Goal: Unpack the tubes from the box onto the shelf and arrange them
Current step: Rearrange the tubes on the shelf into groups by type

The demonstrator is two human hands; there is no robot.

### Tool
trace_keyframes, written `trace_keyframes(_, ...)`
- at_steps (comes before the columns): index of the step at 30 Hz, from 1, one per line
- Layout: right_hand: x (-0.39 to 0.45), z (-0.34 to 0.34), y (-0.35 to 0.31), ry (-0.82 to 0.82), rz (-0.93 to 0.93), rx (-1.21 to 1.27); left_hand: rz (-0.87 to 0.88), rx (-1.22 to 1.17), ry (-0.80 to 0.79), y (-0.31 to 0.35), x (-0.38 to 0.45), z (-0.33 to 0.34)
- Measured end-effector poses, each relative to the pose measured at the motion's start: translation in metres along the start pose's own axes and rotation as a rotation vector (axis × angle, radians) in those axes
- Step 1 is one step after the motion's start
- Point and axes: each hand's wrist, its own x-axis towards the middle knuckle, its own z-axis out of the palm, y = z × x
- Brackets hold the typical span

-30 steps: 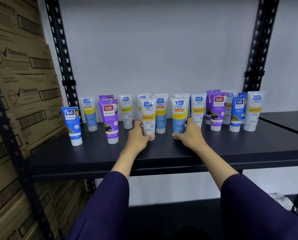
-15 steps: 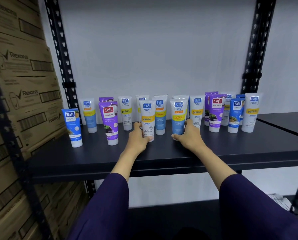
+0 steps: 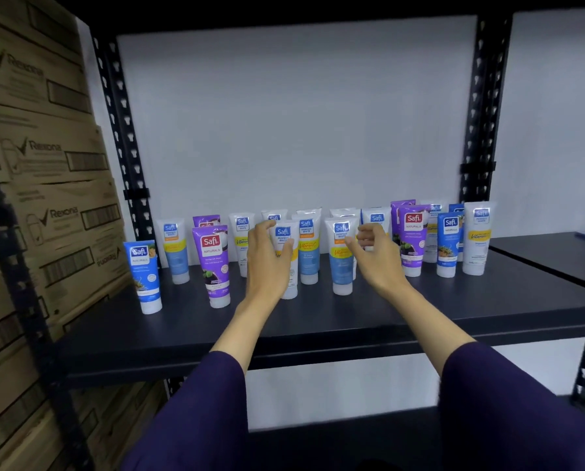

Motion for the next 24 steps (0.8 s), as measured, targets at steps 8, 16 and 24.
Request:
trace_keyframes(8,0.05,-0.005,-0.021,0.013,-0.161,-0.116,0.167,0.185,-0.114,0.016,0.055,0.019)
trace_keyframes(16,0.106,-0.008,-0.012,-0.213,-0.236,-0.314,0.164,0.326,-0.367,0.007,0.123,0.031)
trace_keyframes(24,0.136,-0.011,-0.005,-0.524,-0.257,-0.467,0.1,0.456,-0.842,0.008,0.154,0.036)
